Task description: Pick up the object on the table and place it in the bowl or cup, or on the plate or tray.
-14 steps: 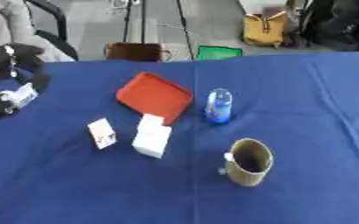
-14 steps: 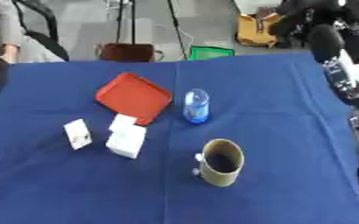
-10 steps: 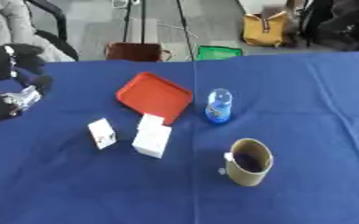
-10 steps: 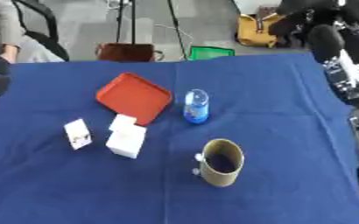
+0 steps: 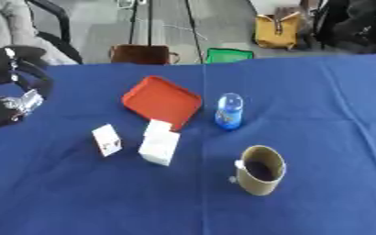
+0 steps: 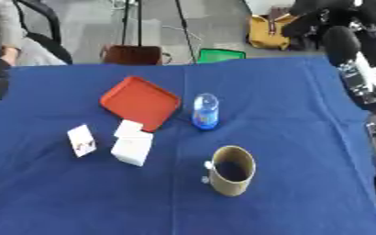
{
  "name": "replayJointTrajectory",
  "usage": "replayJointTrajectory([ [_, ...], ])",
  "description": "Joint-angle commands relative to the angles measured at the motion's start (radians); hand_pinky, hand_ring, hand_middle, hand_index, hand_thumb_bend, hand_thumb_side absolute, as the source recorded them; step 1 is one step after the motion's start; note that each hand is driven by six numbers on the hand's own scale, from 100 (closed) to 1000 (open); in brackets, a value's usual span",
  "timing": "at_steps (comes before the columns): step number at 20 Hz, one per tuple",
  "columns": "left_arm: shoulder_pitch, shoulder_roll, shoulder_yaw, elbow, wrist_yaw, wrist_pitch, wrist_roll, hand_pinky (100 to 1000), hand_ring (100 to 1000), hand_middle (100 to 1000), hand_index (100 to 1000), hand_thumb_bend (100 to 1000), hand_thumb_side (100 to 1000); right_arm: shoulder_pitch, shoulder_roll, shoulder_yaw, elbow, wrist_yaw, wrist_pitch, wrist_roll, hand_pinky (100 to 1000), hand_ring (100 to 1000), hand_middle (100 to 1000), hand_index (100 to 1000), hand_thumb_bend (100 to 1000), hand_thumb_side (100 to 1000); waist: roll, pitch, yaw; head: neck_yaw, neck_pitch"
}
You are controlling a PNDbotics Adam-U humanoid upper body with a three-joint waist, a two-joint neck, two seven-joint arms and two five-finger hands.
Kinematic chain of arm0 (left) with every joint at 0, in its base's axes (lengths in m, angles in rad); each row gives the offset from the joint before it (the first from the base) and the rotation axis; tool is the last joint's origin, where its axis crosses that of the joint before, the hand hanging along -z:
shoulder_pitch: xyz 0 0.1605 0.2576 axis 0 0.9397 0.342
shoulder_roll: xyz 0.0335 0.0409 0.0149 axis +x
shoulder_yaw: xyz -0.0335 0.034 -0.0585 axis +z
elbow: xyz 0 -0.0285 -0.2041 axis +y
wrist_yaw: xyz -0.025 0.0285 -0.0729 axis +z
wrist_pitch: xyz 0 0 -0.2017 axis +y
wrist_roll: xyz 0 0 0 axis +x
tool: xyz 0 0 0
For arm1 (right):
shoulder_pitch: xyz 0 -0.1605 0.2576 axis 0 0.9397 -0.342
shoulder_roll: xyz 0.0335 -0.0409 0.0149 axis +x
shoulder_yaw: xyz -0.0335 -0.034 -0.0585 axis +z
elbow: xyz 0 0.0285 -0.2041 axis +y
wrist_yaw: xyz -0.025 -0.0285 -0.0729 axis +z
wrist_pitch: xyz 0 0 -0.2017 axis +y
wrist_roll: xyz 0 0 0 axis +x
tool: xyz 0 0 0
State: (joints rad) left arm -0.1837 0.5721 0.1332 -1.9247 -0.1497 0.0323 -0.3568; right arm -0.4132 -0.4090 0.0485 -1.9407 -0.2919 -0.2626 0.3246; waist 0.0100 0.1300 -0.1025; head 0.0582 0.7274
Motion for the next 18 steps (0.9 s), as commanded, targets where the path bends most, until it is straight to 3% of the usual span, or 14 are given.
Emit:
replayJointTrajectory([
  [1, -0.006, 0.036, 0.014, -0.014, -0.004, -0.002, 0.001, 557, 708, 696, 862, 263, 443, -0.011, -0.026, -0.013, -0.012, 0.003, 0.001, -0.003, 758, 665, 705, 795, 246, 519, 0.0, -0.011, 0.001, 0.003, -0.009],
  [7, -0.012, 0.103, 0.0, 0.004, -0.082, -0.043, -0.033, 620, 749, 724, 876, 302, 361, -0.012, -0.028, -0.011, -0.012, 0.003, 0.001, -0.002, 758, 666, 705, 795, 247, 520, -0.001, -0.011, -0.001, 0.002, -0.006],
  [8, -0.016, 0.132, -0.008, 0.017, -0.111, -0.06, -0.051, 698, 775, 742, 871, 417, 332, -0.012, -0.029, -0.011, -0.011, 0.003, 0.001, -0.002, 758, 665, 705, 795, 247, 520, 0.001, -0.012, -0.002, 0.003, -0.005],
  [11, -0.055, 0.242, -0.054, 0.097, -0.231, -0.155, -0.153, 736, 785, 752, 878, 489, 327, -0.011, -0.029, -0.008, -0.01, 0.003, 0.001, 0.001, 758, 665, 705, 795, 247, 520, 0.003, -0.015, -0.007, 0.006, -0.005],
  [12, -0.069, 0.27, -0.07, 0.122, -0.26, -0.188, -0.178, 808, 804, 767, 891, 644, 323, -0.011, -0.029, -0.007, -0.01, 0.003, 0.001, 0.003, 758, 665, 705, 795, 246, 520, 0.004, -0.016, -0.01, 0.008, -0.004],
  [13, -0.096, 0.315, -0.106, 0.154, -0.3, -0.231, -0.211, 808, 804, 767, 891, 644, 323, -0.011, -0.028, -0.004, -0.01, 0.002, 0.002, 0.005, 758, 665, 705, 795, 246, 520, 0.005, -0.016, -0.015, 0.011, -0.002],
  [14, -0.119, 0.341, -0.133, 0.185, -0.334, -0.27, -0.232, 842, 815, 773, 894, 723, 341, -0.011, -0.028, -0.003, -0.01, 0.002, 0.002, 0.007, 758, 665, 705, 795, 246, 521, 0.006, -0.017, -0.018, 0.012, 0.0],
  [18, -0.214, 0.387, -0.234, 0.32, -0.431, -0.4, -0.28, 859, 815, 766, 879, 777, 322, -0.014, -0.028, 0.003, -0.009, -0.002, 0.003, 0.014, 758, 664, 704, 795, 247, 521, 0.008, -0.018, -0.031, 0.019, 0.003],
])
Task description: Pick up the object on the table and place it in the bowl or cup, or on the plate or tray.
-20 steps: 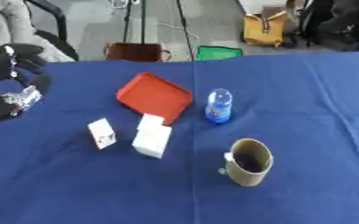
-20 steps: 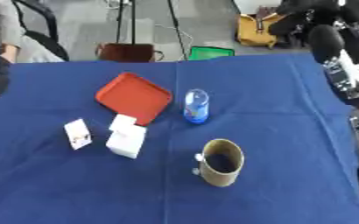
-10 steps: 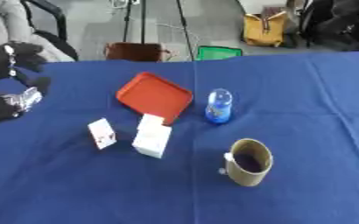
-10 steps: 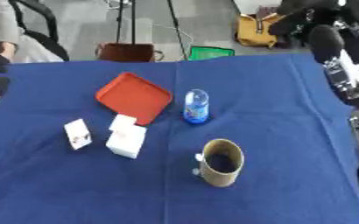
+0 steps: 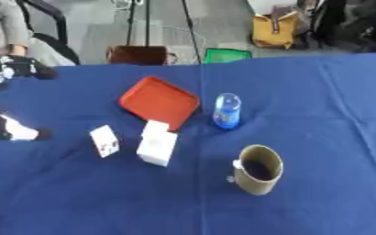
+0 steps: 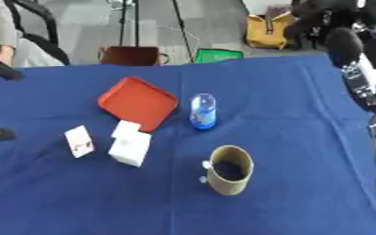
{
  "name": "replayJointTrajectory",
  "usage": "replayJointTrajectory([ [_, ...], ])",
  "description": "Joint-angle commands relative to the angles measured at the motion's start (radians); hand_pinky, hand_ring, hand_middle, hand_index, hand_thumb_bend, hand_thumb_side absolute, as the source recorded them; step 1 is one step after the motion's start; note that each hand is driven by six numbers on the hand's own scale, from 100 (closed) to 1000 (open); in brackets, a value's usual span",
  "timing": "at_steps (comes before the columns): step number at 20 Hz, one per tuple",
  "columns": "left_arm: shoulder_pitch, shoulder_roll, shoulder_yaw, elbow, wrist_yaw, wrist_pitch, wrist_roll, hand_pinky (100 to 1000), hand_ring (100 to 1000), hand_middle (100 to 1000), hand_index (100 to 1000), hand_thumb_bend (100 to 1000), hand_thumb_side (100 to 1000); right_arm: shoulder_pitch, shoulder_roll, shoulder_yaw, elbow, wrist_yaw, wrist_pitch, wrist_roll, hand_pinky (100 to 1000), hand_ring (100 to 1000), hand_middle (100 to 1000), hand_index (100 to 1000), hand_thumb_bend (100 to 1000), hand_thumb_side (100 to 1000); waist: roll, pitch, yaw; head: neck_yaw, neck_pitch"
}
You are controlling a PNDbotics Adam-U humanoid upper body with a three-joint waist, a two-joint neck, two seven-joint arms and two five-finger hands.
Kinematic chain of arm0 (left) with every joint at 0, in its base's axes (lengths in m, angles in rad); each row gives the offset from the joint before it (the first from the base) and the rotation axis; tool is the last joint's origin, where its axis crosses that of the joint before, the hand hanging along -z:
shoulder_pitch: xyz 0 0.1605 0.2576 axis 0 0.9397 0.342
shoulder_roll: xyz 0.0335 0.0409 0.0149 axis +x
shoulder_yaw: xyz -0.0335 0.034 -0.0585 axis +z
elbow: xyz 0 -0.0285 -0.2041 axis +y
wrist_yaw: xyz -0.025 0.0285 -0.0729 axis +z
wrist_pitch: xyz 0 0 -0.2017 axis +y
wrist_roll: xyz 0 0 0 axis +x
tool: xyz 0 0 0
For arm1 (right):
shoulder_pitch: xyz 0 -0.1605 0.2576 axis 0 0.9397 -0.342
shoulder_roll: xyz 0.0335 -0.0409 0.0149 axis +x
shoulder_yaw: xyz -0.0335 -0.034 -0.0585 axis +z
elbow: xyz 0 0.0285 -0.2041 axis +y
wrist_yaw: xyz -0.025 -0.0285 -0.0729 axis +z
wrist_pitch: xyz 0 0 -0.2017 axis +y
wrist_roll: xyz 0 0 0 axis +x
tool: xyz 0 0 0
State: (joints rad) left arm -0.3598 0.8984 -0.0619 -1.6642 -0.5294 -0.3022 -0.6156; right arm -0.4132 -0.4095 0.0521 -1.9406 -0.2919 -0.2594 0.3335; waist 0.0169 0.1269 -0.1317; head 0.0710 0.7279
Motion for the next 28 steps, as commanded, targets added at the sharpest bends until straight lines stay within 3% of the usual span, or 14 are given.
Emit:
replayJointTrajectory([
  [1, -0.057, 0.06, -0.054, 0.087, -0.07, -0.087, -0.02, 859, 815, 766, 879, 777, 322, -0.015, -0.027, 0.001, -0.009, -0.003, -0.001, 0.007, 758, 664, 704, 795, 247, 521, 0.001, -0.015, -0.004, 0.006, 0.003],
  [4, -0.117, 0.038, -0.103, 0.167, -0.137, -0.15, 0.0, 869, 812, 762, 859, 802, 287, -0.016, -0.026, 0.004, -0.008, -0.004, 0.0, 0.011, 758, 664, 703, 795, 247, 521, 0.002, -0.017, -0.013, 0.009, 0.005],
  [7, -0.164, 0.0, -0.144, 0.243, -0.179, -0.222, 0.033, 861, 804, 751, 837, 766, 263, -0.015, -0.026, 0.006, -0.007, -0.005, 0.0, 0.014, 758, 663, 701, 795, 248, 521, 0.004, -0.019, -0.019, 0.008, 0.005],
  [11, -0.207, -0.037, -0.169, 0.311, -0.216, -0.296, 0.085, 861, 803, 756, 837, 757, 211, -0.016, -0.025, 0.007, -0.007, -0.007, 0.001, 0.016, 758, 663, 701, 795, 248, 521, 0.004, -0.021, -0.024, 0.007, 0.007],
  [19, -0.24, -0.099, -0.201, 0.388, -0.26, -0.377, 0.168, 844, 812, 784, 838, 660, 160, -0.018, -0.02, 0.01, -0.007, -0.01, 0.001, 0.019, 759, 662, 701, 795, 247, 522, 0.001, -0.021, -0.032, 0.008, 0.012],
  [28, -0.239, -0.106, -0.252, 0.358, -0.201, -0.437, 0.092, 844, 806, 767, 794, 587, 126, -0.02, -0.02, 0.012, -0.006, -0.012, 0.002, 0.023, 759, 662, 701, 795, 243, 526, 0.006, -0.021, -0.048, 0.012, 0.016],
])
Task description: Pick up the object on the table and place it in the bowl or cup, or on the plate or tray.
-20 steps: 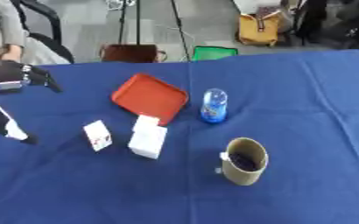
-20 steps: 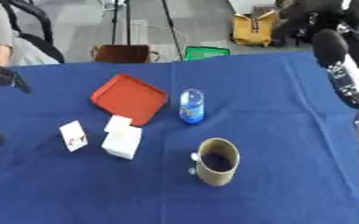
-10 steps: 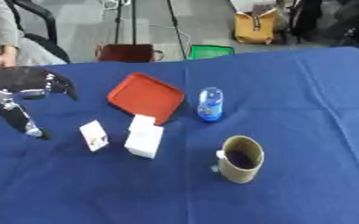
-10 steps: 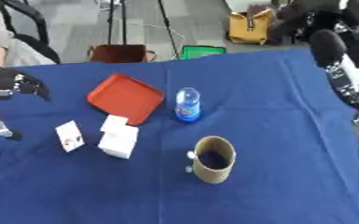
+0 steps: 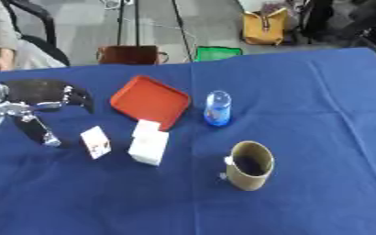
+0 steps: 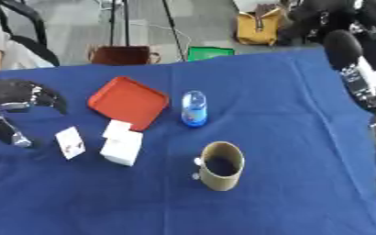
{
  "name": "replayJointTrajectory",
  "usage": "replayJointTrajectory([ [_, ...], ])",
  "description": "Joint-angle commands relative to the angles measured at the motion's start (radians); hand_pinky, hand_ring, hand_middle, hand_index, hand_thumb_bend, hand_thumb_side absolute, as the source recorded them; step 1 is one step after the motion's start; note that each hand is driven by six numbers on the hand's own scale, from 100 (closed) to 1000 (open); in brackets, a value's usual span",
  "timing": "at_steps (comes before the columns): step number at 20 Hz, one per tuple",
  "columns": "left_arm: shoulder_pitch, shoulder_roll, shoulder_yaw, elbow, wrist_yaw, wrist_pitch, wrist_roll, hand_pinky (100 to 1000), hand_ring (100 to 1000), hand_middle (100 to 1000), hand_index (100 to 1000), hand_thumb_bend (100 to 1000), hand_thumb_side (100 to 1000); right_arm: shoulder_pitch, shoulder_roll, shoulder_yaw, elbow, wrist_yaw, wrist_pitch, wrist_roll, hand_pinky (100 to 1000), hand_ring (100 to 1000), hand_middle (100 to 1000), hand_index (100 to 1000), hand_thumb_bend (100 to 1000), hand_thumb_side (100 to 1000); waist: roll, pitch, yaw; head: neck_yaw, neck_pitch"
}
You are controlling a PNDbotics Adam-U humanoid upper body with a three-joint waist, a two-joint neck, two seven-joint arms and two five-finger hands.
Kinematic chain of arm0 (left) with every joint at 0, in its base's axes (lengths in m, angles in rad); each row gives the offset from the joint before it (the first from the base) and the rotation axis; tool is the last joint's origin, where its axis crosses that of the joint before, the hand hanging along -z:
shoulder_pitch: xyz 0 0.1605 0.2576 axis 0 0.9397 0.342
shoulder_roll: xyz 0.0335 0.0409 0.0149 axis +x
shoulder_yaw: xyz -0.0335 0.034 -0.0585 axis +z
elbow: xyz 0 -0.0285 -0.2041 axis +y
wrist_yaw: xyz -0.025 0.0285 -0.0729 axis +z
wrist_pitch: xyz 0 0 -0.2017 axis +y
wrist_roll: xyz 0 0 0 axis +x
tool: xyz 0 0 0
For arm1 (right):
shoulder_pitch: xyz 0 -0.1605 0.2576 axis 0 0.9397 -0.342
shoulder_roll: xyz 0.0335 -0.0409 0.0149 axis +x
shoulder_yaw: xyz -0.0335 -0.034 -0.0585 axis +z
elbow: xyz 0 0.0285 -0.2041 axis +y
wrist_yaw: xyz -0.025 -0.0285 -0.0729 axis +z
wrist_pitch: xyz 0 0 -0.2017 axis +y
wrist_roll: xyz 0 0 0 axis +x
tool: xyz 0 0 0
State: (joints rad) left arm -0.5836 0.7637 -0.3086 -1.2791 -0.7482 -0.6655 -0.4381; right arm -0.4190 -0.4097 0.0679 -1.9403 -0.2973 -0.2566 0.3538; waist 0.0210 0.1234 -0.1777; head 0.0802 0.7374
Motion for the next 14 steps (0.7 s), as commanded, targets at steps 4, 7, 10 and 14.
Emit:
replayJointTrajectory([
  [4, 0.001, 0.036, -0.024, -0.055, 0.023, -0.086, -0.115, 851, 808, 770, 792, 580, 100, -0.014, -0.02, -0.002, -0.006, -0.008, 0.001, 0.005, 759, 662, 701, 795, 243, 526, 0.006, -0.02, -0.006, 0.001, 0.008],
  [7, 0.01, 0.04, -0.031, -0.063, 0.008, -0.089, -0.136, 866, 819, 780, 815, 623, 100, -0.014, -0.021, -0.002, -0.006, -0.009, 0.001, 0.006, 759, 662, 701, 795, 243, 526, 0.007, -0.022, -0.009, -0.001, 0.008],
  [10, 0.017, 0.039, -0.036, -0.059, -0.027, -0.094, -0.163, 874, 823, 784, 824, 648, 118, -0.013, -0.02, -0.002, -0.006, -0.009, 0.001, 0.006, 759, 662, 701, 795, 242, 526, 0.008, -0.023, -0.012, -0.002, 0.008],
  [14, 0.023, 0.03, -0.037, -0.036, -0.071, -0.097, -0.187, 879, 823, 785, 833, 674, 151, -0.013, -0.02, -0.001, -0.006, -0.01, 0.001, 0.007, 760, 661, 701, 795, 242, 526, 0.009, -0.022, -0.015, -0.003, 0.009],
])
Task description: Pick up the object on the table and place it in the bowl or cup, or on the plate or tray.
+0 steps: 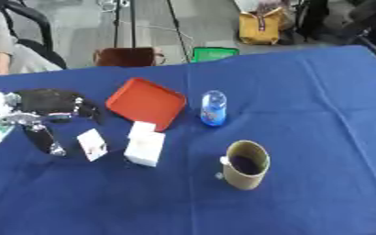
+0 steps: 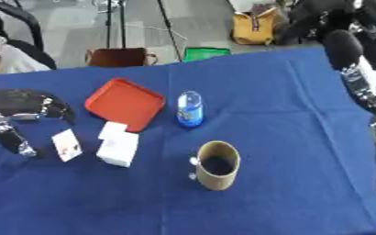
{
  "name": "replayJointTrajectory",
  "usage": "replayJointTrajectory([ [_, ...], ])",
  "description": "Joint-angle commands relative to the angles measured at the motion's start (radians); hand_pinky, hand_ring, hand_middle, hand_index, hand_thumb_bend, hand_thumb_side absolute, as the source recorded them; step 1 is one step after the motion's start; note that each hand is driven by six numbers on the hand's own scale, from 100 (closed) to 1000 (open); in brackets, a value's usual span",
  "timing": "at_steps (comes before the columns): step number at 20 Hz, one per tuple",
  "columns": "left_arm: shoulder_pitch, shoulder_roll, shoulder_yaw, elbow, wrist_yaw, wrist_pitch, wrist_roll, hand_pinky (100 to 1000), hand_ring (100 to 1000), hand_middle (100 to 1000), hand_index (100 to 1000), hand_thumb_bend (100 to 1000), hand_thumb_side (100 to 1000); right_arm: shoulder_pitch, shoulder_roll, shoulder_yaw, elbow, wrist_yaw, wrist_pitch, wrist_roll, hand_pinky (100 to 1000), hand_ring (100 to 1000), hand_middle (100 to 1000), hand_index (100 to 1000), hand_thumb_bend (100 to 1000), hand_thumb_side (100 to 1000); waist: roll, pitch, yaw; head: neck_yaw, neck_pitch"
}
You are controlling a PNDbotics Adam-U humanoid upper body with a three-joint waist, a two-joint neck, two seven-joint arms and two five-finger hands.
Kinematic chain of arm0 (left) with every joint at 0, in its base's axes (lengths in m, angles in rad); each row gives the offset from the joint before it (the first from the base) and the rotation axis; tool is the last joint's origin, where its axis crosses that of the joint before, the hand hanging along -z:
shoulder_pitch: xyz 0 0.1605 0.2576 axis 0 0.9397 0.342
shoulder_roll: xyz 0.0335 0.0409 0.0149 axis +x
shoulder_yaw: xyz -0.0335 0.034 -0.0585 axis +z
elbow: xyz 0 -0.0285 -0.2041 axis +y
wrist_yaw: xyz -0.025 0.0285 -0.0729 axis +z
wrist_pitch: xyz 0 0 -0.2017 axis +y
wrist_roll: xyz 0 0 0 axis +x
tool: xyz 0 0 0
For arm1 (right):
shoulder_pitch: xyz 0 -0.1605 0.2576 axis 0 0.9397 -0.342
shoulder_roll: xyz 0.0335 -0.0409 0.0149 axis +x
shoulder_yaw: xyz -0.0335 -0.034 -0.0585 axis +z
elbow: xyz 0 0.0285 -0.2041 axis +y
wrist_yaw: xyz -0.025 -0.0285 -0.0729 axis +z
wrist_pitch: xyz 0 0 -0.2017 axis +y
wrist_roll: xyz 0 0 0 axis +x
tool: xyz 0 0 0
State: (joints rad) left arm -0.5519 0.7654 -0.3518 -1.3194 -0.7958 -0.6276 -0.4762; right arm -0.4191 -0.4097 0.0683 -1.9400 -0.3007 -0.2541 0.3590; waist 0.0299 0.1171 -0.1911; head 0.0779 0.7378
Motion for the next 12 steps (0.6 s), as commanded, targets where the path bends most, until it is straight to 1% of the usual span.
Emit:
replayJointTrajectory([
  [1, -0.01, 0.025, 0.007, 0.012, -0.032, -0.136, -0.154, 882, 825, 787, 835, 686, 161, -0.013, -0.02, -0.002, -0.006, -0.006, -0.001, 0.002, 760, 661, 701, 795, 242, 526, 0.0, -0.016, -0.002, 0.0, 0.008],
  [5, -0.015, 0.014, 0.01, 0.035, -0.063, -0.142, -0.157, 883, 824, 788, 837, 692, 163, -0.013, -0.019, -0.002, -0.006, -0.006, -0.001, 0.004, 760, 661, 701, 795, 241, 526, 0.002, -0.014, -0.005, -0.001, 0.008],
  [12, -0.022, -0.003, 0.014, 0.051, -0.087, -0.153, -0.118, 878, 821, 788, 834, 675, 143, -0.015, -0.018, -0.001, -0.007, -0.006, -0.001, 0.006, 760, 661, 701, 795, 241, 526, 0.003, -0.008, -0.011, -0.001, 0.006],
])
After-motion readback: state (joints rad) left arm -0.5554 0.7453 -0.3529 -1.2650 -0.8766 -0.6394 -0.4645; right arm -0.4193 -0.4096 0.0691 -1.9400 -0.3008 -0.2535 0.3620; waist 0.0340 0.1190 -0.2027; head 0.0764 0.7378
